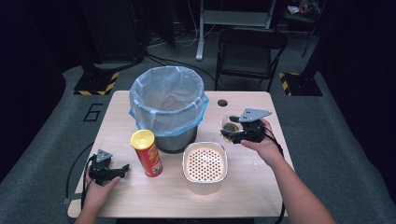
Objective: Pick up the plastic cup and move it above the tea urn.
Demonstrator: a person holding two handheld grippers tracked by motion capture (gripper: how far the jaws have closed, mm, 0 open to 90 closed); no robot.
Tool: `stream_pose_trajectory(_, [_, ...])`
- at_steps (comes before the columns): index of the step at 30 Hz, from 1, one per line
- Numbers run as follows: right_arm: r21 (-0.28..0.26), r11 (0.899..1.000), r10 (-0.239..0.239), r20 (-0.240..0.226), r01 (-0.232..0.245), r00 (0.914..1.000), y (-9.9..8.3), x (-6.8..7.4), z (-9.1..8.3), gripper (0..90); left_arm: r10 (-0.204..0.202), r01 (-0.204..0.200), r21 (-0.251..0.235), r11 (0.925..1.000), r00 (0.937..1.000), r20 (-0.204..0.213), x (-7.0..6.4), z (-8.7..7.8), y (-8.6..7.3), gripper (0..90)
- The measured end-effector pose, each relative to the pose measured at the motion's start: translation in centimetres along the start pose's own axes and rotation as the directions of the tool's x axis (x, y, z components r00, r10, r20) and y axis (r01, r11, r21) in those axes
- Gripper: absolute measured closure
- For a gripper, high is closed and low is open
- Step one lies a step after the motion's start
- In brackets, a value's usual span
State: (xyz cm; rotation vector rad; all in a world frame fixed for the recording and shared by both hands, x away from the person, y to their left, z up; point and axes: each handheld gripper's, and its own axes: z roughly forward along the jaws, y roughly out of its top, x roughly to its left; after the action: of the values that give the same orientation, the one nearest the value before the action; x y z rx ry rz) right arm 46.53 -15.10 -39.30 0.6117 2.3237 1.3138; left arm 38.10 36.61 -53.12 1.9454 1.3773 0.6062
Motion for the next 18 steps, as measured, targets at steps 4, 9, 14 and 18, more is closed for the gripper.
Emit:
stream_pose_trajectory(4, [-0.011,0.998,-0.068,0.018,0.068,0.9975,0.4,0.3,0.3,32.7,0.0,0.0,0.001,1.0,1.0,0.0,0.0,0.0,0.0,11.6])
stream_pose_trajectory(9, [-0.031,0.991,-0.128,0.036,0.13,0.9911,0.6,0.6,0.3,33.1,0.0,0.0,0.0,1.0,1.0,0.0,0.0,0.0,0.0,11.7])
stream_pose_trajectory(14, [-0.04,0.978,-0.201,0.053,0.204,0.978,0.7,1.1,0.2,33.6,0.0,0.0,0.0,1.0,1.0,0.0,0.0,0.0,0.0,11.6])
stream_pose_trajectory(18, [-0.054,0.966,-0.251,0.062,0.254,0.966,0.7,1.4,0.2,33.9,0.001,-0.001,0.0,1.0,1.0,0.0,0.0,0.0,0.0,11.7])
